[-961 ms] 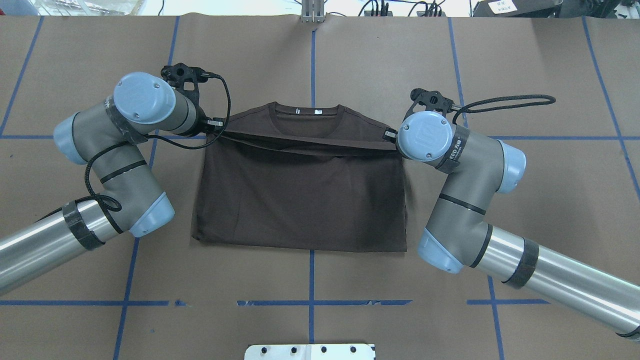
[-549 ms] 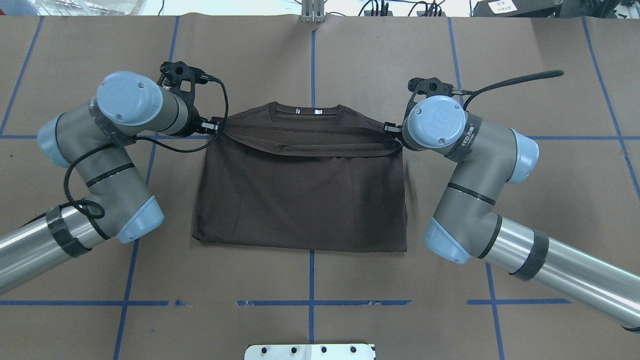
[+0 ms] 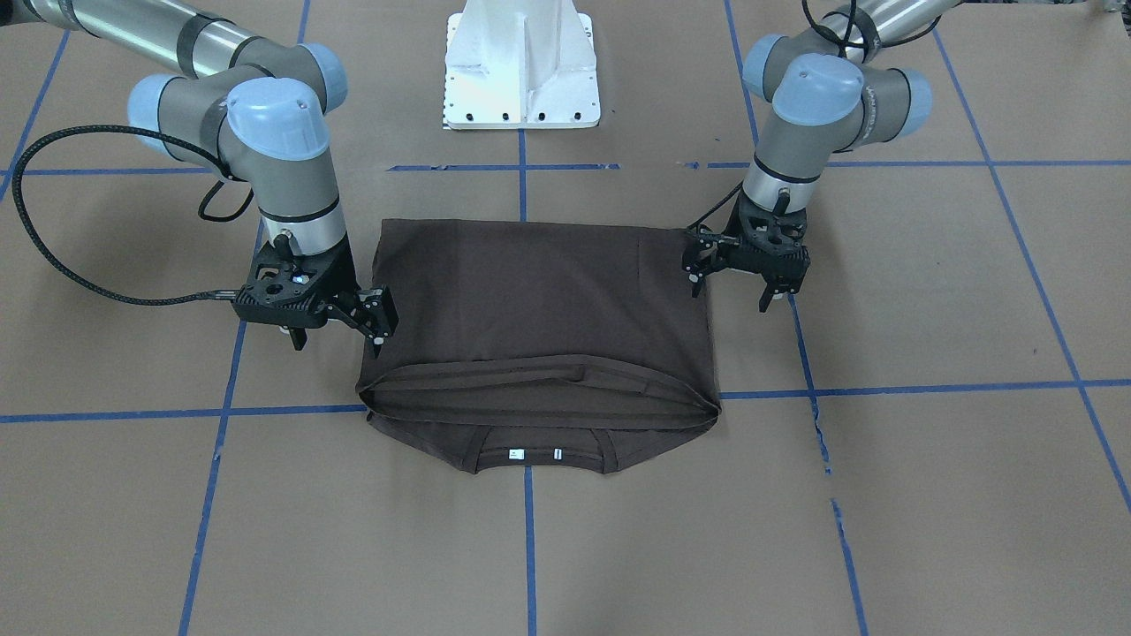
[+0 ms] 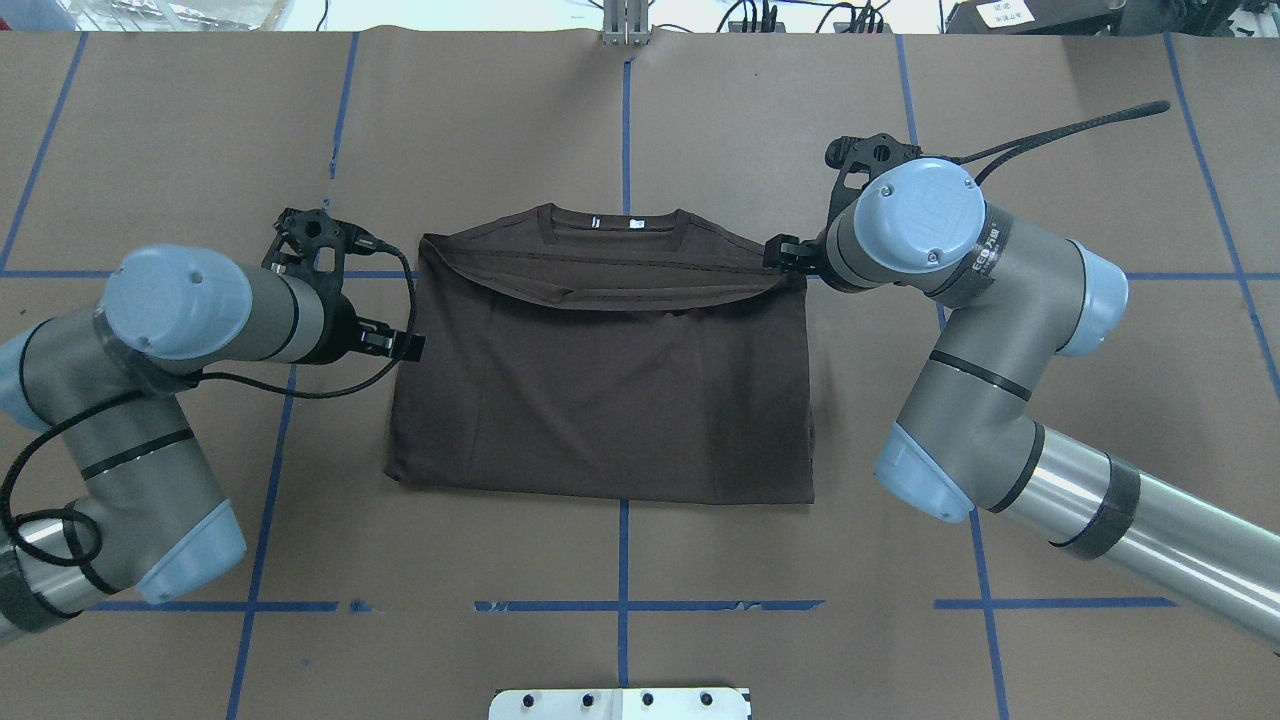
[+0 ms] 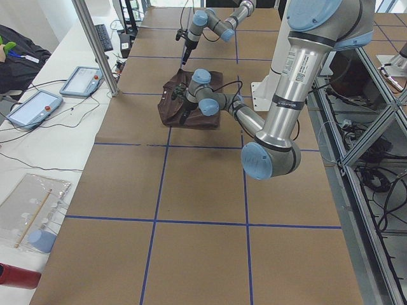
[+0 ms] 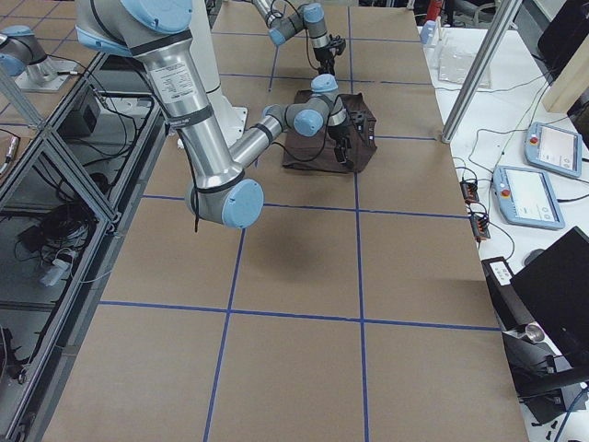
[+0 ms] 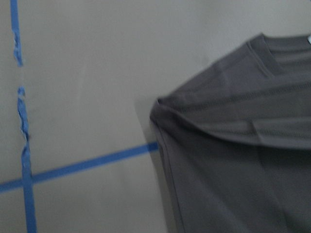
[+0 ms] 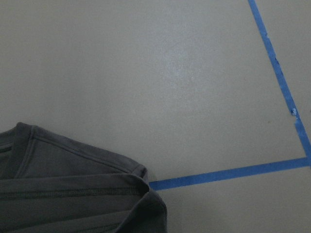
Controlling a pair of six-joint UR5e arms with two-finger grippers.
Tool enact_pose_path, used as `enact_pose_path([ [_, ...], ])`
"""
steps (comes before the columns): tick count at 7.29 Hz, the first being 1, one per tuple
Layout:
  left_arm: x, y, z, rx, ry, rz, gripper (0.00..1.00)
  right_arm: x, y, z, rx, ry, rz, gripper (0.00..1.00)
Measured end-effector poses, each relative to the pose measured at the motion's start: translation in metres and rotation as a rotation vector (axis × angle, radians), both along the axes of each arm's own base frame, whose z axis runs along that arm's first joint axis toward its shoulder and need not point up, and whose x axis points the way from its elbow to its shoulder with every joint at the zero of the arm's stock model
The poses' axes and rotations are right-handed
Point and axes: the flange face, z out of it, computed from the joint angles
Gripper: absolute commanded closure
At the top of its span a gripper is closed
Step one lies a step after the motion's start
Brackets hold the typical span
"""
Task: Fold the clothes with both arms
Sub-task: 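Move the left gripper to the near folded edge while the right holds still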
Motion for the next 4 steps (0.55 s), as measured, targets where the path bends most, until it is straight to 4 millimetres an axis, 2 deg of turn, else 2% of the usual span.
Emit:
enact_pose_path([
  [1,0.001,0.02,0.017,-0.016,0.017,0.01,0.34,0.001,0.0,0.0,0.001,-0.001,0.001,0.0],
  [2,0.003,0.037,0.028,-0.042,0.041,0.009,0.37,0.001,0.0,0.0,0.002,-0.001,0.003,0.0],
  [4,0.009,0.06,0.022,-0.083,0.091,0.013,0.37,0.001,0.0,-0.001,0.004,0.001,0.006,0.0],
])
